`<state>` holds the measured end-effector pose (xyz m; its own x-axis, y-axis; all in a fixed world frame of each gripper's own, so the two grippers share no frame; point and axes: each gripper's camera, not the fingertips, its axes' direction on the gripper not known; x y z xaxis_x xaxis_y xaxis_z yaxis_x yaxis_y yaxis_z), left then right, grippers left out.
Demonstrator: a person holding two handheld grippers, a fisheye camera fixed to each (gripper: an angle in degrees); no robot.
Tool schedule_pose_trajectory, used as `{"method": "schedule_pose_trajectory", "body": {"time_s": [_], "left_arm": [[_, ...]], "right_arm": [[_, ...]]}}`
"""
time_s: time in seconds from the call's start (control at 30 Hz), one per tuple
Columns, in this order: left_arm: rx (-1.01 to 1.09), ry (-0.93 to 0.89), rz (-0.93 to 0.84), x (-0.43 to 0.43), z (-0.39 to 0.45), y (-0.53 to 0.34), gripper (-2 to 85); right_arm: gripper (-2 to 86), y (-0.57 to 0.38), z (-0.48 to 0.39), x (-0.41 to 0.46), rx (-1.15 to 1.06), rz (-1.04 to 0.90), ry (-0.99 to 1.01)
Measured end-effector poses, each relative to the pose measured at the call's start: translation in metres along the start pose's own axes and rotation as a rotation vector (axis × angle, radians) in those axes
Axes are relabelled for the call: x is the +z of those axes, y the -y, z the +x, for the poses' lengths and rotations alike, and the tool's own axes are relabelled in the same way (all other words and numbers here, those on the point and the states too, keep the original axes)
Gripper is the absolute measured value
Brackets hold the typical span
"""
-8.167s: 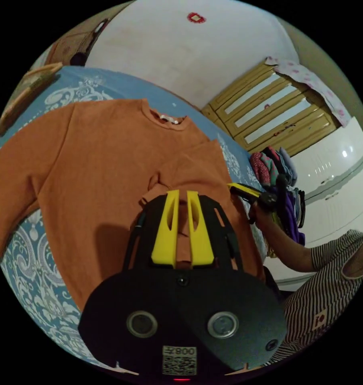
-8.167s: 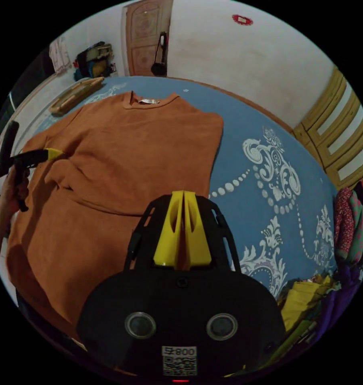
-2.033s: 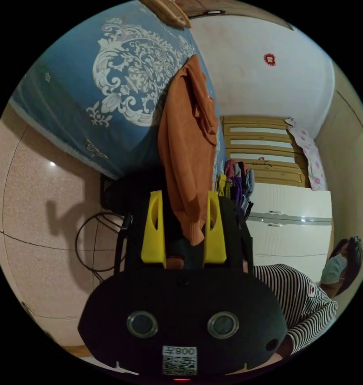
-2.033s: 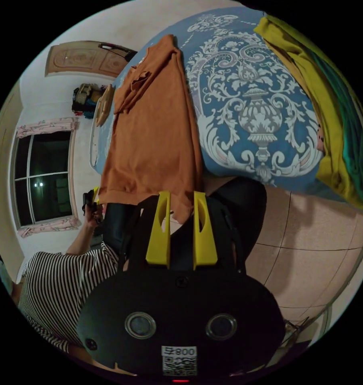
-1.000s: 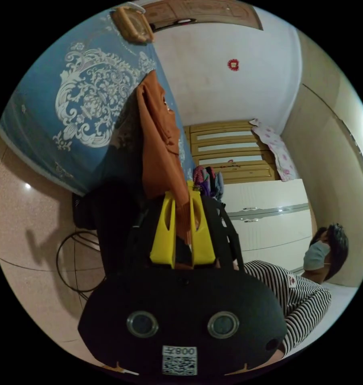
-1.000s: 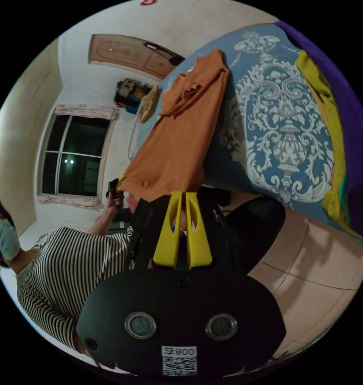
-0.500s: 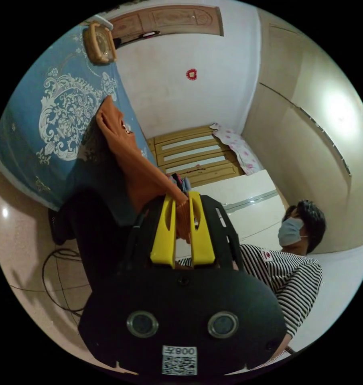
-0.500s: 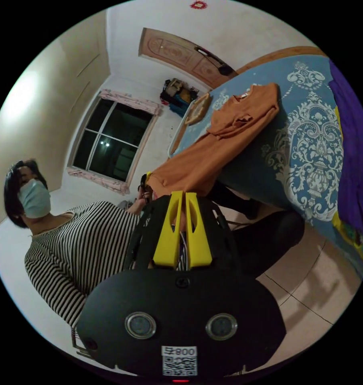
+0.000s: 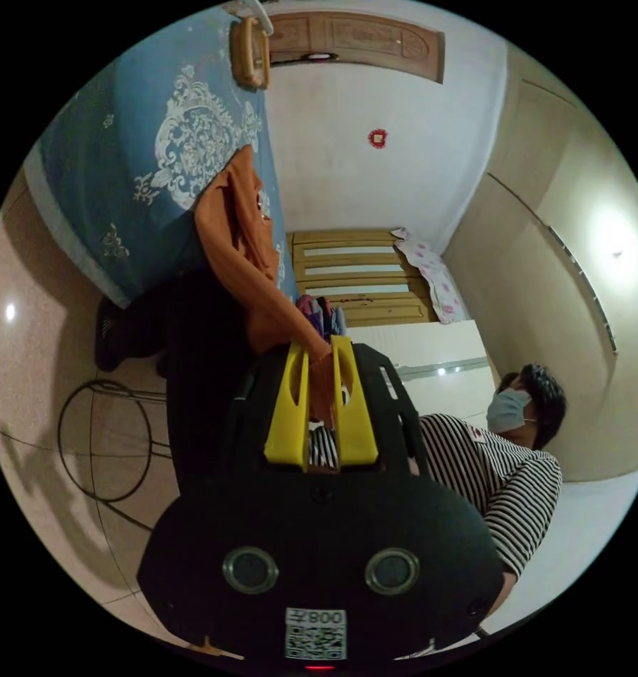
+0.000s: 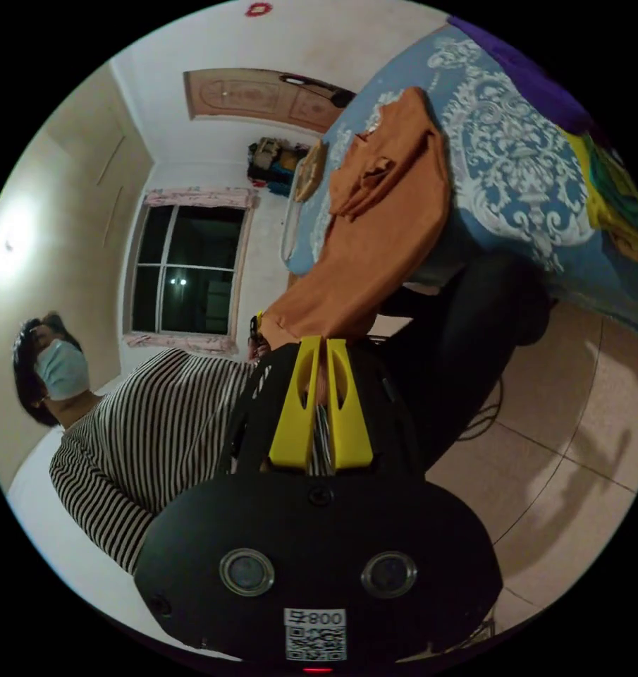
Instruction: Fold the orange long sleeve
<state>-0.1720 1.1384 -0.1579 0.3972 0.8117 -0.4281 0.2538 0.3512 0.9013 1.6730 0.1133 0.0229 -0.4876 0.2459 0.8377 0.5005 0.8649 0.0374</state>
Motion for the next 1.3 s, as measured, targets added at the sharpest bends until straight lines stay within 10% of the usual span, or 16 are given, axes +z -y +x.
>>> {"method": "schedule_pose_trajectory", "body": {"time_s": [1.3], "left_arm": [[-0.151, 0.057, -0.012, -0.046, -0.177, 0.029, 6.6]], "right_arm": [[7.1, 0.076, 0.079, 0.031, 0.172, 0.050, -0.012]]}}
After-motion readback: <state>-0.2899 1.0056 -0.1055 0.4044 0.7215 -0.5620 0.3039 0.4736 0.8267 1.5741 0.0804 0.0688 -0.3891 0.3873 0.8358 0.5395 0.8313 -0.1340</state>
